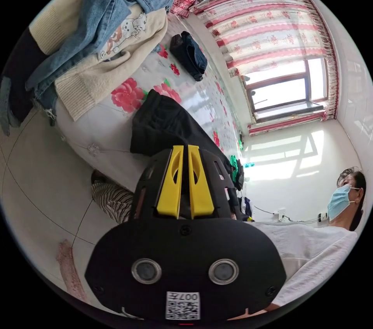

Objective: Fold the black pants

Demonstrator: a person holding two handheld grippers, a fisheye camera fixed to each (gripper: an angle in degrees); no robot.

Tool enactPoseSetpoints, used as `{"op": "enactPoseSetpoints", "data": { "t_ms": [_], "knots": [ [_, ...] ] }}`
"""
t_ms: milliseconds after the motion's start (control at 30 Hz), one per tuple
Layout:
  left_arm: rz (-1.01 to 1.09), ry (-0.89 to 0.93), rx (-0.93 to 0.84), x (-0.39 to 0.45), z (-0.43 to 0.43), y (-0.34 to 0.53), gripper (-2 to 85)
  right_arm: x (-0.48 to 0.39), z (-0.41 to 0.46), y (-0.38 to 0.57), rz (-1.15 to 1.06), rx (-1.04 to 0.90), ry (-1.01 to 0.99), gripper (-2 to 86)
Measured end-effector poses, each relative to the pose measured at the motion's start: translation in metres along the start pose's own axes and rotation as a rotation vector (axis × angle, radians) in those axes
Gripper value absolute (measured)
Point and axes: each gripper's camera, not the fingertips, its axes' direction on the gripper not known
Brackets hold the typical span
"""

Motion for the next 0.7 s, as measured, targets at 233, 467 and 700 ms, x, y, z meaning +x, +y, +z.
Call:
{"op": "enactPoseSetpoints", "data": {
  "t_ms": [233, 467, 700],
  "knots": [
    [-0.069, 0.055, 0.035, 0.027, 0.020, -0.033, -0.7, -0.048, 0.030, -0.029, -0.091, 0.058, 0.005, -0.2],
    [-0.149, 0.049, 0.004, 0.051, 0.059, -0.075, -0.6, -0.098, 0.069, -0.067, -0.105, 0.159, 0.002, -0.2],
    [-0.135, -0.082, -0.155, 0.088, 0.174, -0.181, 0.3, -0.169, 0.194, -0.156, -0.170, 0.142, 0.220, 0.0]
  ]
}}
